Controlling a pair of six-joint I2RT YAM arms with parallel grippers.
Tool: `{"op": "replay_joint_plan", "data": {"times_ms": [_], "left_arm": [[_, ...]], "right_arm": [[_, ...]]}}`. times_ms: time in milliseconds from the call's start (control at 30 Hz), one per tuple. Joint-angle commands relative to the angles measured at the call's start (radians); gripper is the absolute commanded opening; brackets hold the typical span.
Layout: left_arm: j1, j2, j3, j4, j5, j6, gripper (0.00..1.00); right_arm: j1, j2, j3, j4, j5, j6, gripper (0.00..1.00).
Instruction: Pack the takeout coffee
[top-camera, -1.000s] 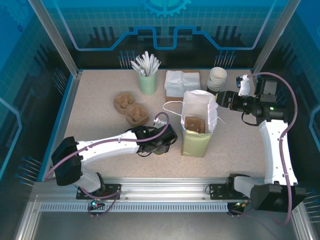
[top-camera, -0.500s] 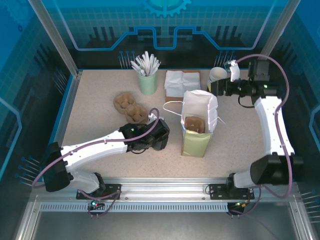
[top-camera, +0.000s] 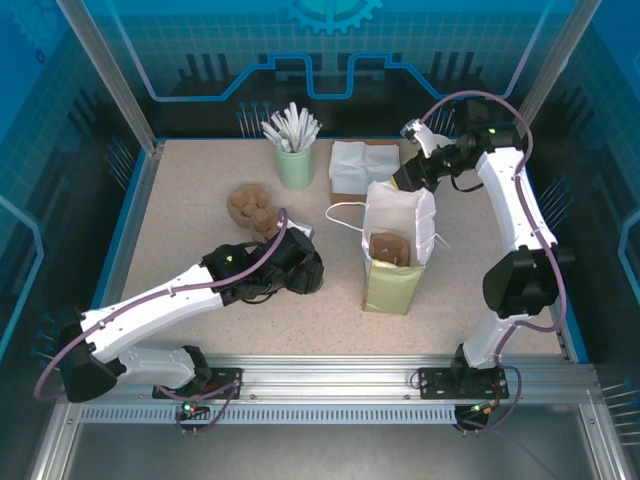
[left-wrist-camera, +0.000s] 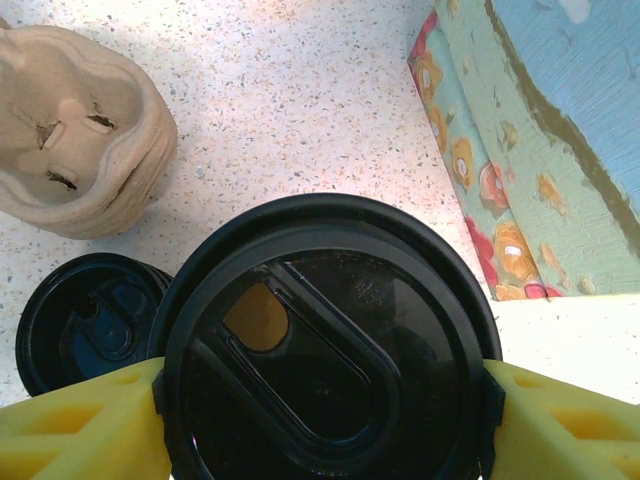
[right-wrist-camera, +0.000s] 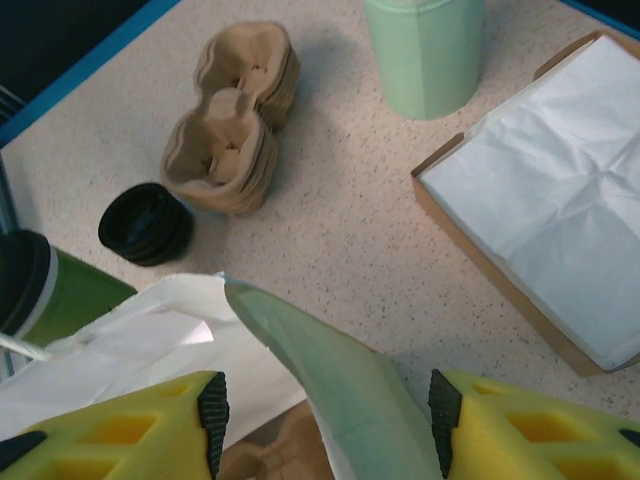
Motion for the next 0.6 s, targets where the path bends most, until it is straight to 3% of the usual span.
{"op": "replay_joint_plan", "data": {"times_ms": [0, 400, 567], "left_arm": [[0.01, -0.039, 0.036, -0.036, 0.021, 0.026, 0.71], [0.014, -0.081, 0.064, -0.043, 0.049, 0.034, 0.71], [0.015, -0.077, 0.078, -0.047, 0.055, 0.034, 0.71]], "right_arm": [[0.012, 0.012, 0.041, -0.081, 0.027, -0.092, 0.59], [0.022, 0.053, 0.08, -0.156, 0.111, -0.198, 0.55], [0.023, 0.078, 0.103, -0.168, 0.107, -0.221, 0.46]]}}
